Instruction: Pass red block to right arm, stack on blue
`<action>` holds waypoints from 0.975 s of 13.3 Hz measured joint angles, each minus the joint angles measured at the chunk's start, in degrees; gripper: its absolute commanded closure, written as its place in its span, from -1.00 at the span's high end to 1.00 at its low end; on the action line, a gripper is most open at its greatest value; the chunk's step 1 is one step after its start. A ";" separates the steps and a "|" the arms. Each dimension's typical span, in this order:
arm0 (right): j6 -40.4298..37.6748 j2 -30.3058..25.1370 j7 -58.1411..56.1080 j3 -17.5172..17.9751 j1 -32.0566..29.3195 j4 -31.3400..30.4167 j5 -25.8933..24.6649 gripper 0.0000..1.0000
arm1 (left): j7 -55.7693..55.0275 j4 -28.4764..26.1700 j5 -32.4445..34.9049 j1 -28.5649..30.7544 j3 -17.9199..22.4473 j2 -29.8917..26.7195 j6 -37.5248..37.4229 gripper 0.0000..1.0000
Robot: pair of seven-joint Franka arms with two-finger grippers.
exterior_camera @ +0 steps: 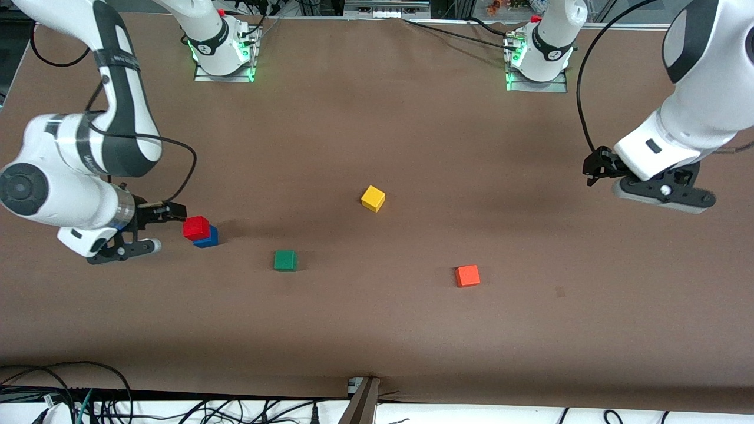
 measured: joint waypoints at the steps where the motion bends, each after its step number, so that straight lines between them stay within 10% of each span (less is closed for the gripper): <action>1: -2.40 -0.61 0.05 -0.29 -0.02 1.38 0.00 1.00 | -2.42 -1.14 -0.27 0.60 0.09 -1.47 0.15 1.00; 10: -26.14 -5.23 10.94 -0.94 -0.12 14.71 0.00 1.00 | -4.58 -8.40 -1.03 4.63 0.47 -11.58 0.19 1.00; 13: -27.59 -10.60 12.54 4.90 -4.04 13.07 -0.13 1.00 | -4.60 -8.40 -1.24 4.77 0.30 -11.34 -0.74 1.00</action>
